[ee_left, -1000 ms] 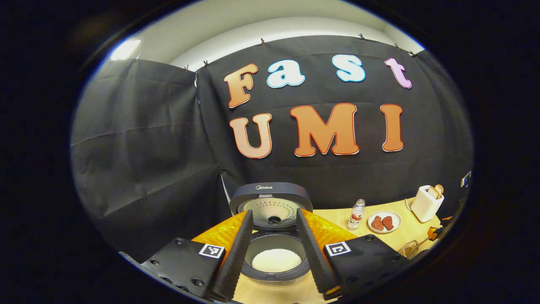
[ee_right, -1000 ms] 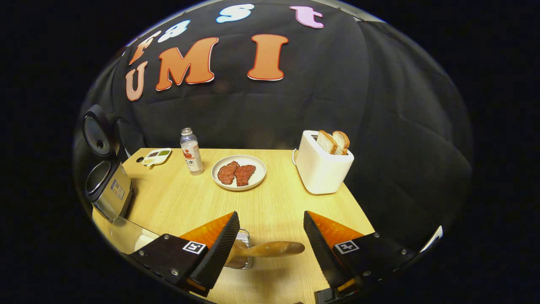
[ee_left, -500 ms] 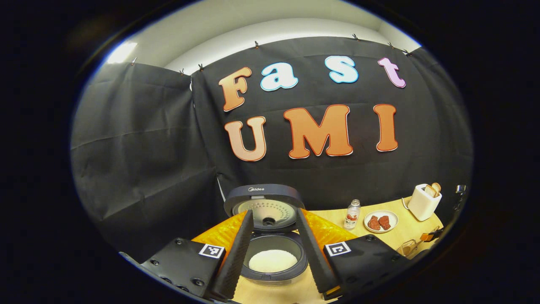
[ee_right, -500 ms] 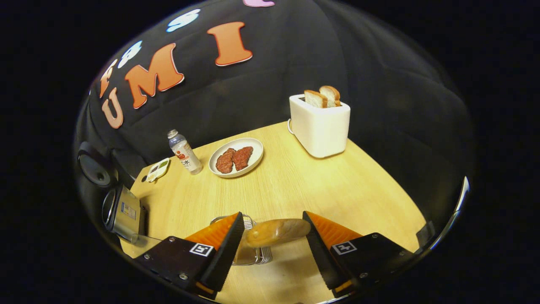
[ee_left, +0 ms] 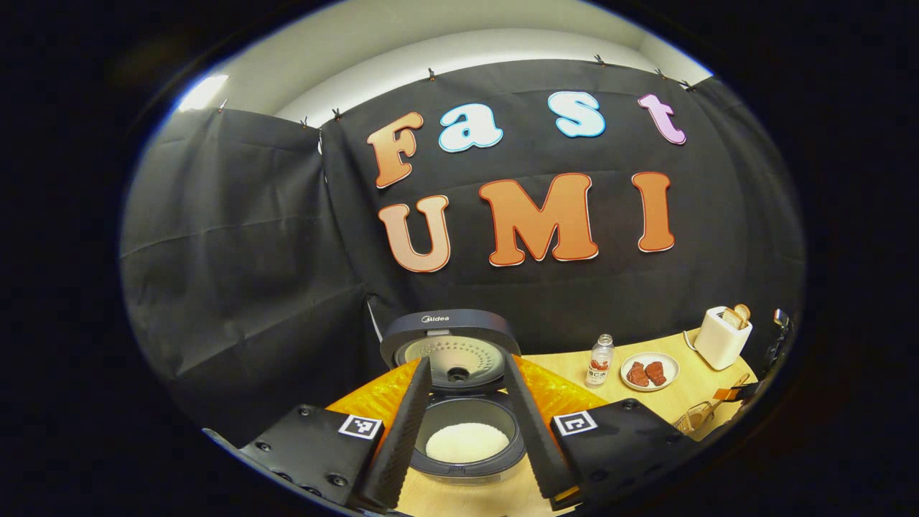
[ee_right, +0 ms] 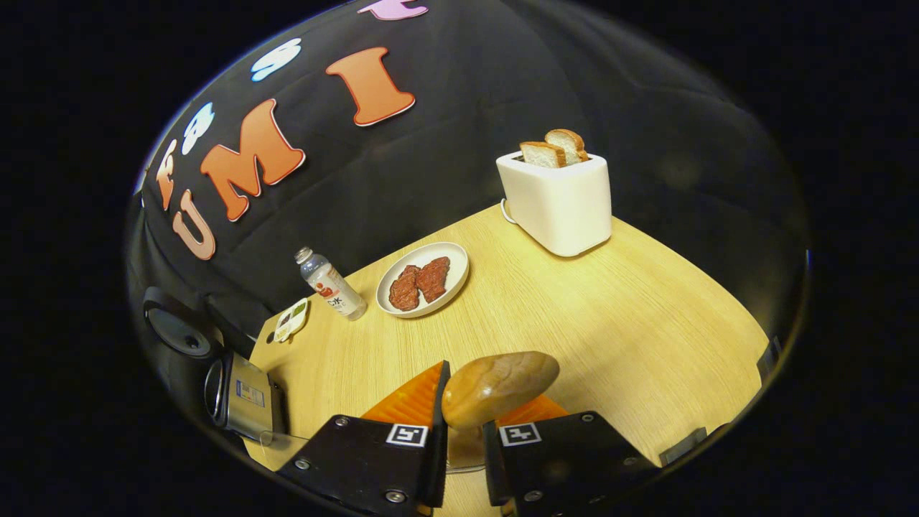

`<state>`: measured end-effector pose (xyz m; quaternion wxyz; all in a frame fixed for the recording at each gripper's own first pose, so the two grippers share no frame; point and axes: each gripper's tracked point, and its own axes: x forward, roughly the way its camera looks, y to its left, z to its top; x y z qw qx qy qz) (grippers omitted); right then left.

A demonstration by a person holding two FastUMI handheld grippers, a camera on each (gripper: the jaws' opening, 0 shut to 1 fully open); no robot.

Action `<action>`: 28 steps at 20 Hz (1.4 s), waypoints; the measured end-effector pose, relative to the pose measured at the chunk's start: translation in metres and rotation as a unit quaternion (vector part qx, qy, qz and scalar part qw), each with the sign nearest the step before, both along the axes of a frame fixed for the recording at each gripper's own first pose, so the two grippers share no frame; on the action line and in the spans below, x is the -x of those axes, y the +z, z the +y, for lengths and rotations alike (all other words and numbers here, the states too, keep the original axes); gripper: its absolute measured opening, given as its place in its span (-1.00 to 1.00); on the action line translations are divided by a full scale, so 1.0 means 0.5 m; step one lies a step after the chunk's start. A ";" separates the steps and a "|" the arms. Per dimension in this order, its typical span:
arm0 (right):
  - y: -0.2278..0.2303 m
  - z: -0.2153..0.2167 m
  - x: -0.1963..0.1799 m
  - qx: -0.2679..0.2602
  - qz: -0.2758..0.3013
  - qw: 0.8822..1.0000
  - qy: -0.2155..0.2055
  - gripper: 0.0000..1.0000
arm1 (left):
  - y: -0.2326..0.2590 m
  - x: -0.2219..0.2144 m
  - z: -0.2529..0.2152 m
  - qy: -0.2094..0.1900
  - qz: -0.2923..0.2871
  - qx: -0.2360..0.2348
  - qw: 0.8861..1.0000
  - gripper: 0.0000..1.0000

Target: Close the left gripper, press the button to open the rice cooker; take a wooden spoon from the chopstick holder with the right hand, scoop a spoonful of rice and pour it into the rice cooker, then put the wooden spoon back into the chopstick holder.

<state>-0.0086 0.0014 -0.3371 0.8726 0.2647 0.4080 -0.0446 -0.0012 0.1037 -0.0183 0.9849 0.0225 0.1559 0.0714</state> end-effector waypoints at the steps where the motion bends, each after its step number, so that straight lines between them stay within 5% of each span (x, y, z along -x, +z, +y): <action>1: 0.006 0.005 0.002 -0.004 0.002 1.000 -0.002 -0.60 | -0.003 0.003 0.001 -0.001 0.001 0.003 1.000 0.45; 13: 0.250 0.005 -0.024 0.004 -0.159 0.987 -0.008 -0.62 | -0.048 -0.002 0.019 -0.009 0.006 0.042 0.999 0.45; 16: 0.293 0.049 -0.013 -0.009 -0.177 0.984 0.019 -0.61 | -0.055 -0.011 0.024 -0.008 0.007 0.055 0.998 0.45; 19: 0.271 0.104 0.022 -0.011 -0.126 0.990 0.058 -0.61 | -0.071 -0.015 0.028 -0.006 0.013 0.066 0.998 0.45; 28: 0.289 0.267 0.058 -0.010 -0.151 0.972 0.180 -0.65 | -0.115 0.003 0.070 0.025 0.034 0.077 0.996 0.45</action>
